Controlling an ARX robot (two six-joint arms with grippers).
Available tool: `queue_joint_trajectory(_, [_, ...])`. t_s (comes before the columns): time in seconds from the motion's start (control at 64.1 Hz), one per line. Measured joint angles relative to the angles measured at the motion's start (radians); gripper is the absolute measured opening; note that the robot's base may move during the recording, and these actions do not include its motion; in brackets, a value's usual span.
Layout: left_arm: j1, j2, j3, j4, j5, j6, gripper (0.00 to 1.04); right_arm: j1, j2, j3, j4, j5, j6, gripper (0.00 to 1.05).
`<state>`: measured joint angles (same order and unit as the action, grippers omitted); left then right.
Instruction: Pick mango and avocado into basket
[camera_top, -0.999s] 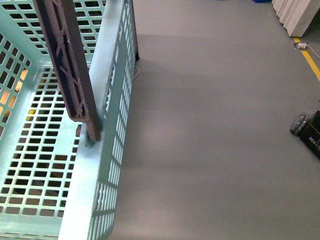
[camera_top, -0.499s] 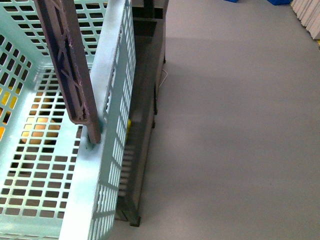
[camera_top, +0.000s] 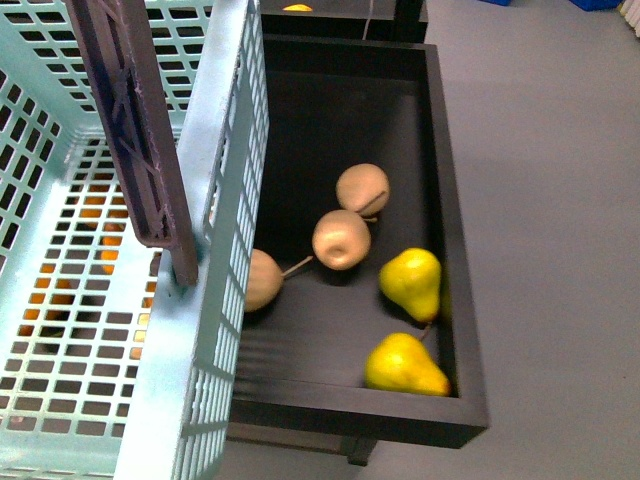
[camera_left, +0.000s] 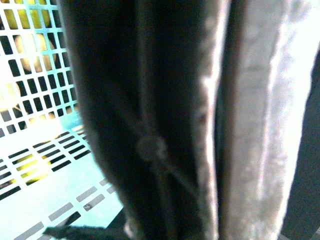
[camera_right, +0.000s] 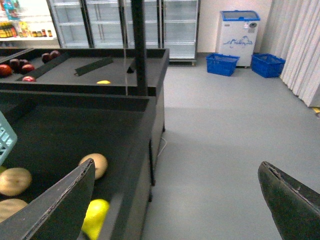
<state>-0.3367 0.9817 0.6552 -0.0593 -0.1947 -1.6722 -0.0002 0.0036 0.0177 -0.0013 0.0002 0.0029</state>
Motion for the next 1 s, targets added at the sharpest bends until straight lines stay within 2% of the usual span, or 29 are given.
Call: queue_joint_trajectory(0.999, [0.000,0.000,0.000,0.000,0.001,-0.001,0.15,0.000,0.000,0.000,0.000,0.000,0.000,0.96])
